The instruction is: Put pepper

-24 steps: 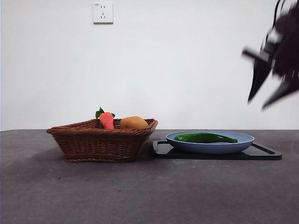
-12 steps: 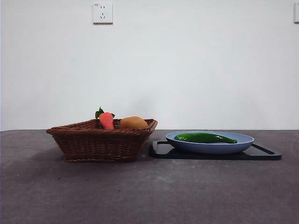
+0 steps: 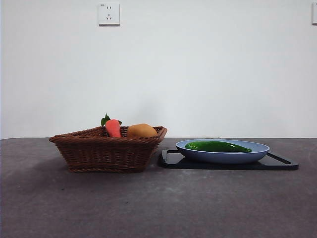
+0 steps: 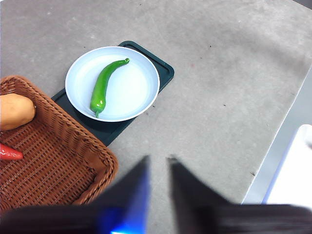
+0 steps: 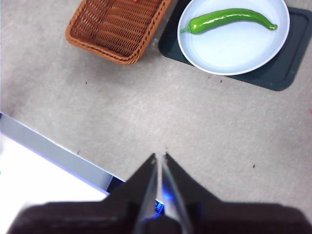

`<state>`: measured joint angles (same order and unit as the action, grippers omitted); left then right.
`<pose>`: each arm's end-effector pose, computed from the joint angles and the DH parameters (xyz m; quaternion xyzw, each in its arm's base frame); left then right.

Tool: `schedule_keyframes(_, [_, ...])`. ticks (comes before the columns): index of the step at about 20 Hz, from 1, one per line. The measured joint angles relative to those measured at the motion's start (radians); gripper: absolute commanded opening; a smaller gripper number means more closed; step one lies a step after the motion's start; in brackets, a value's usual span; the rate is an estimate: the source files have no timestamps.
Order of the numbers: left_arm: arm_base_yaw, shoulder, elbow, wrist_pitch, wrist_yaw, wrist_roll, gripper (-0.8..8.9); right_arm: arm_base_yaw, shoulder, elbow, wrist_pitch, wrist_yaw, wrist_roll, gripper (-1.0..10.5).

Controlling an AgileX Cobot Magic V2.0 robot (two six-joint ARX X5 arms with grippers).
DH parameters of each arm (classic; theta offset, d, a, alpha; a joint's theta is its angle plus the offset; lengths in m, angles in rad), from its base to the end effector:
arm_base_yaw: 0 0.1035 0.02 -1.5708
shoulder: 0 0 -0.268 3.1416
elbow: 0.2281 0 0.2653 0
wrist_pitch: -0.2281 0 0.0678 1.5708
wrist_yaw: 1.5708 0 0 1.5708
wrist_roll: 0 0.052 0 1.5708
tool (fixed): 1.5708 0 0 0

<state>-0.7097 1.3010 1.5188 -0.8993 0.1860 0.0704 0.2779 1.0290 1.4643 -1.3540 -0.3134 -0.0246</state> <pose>0.2063 -0.1899 0.4013 0.1164 0.3082 -0.4192 0.8460 0.1514 0.0599 0.4033 -0.0027 0.4400 0.2666 0.8575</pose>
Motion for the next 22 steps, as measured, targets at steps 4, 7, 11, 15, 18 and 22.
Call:
schedule_keyframes(4, [0.000, 0.000, 0.000, -0.004, 0.000, 0.000, 0.08, 0.000, 0.000, 0.000, 0.000, 0.000, 0.002, 0.1])
schedule_keyframes(7, [0.000, 0.000, 0.000, 0.012, 0.000, 0.000, 0.08, 0.000, 0.000, 0.000, 0.000, 0.001, 0.003, 0.1])
schedule_keyframes(11, [0.000, 0.000, 0.000, 0.046, 0.000, 0.000, 0.08, 0.000, 0.000, 0.000, 0.000, 0.000, 0.003, 0.1])
schedule_keyframes(15, [0.000, 0.000, 0.000, 0.095, -0.003, 0.000, 0.08, 0.000, 0.000, 0.000, 0.000, 0.001, 0.006, 0.1])
schedule_keyframes(18, [0.037, -0.007, 0.000, 0.148, -0.022, 0.019, 0.08, 0.000, 0.000, 0.000, 0.000, 0.001, 0.006, 0.1])
schedule_keyframes(22, [0.187, -0.095, -0.010, 0.325, -0.027, 0.044, 0.08, 0.000, 0.000, 0.000, 0.000, 0.001, 0.006, 0.1])
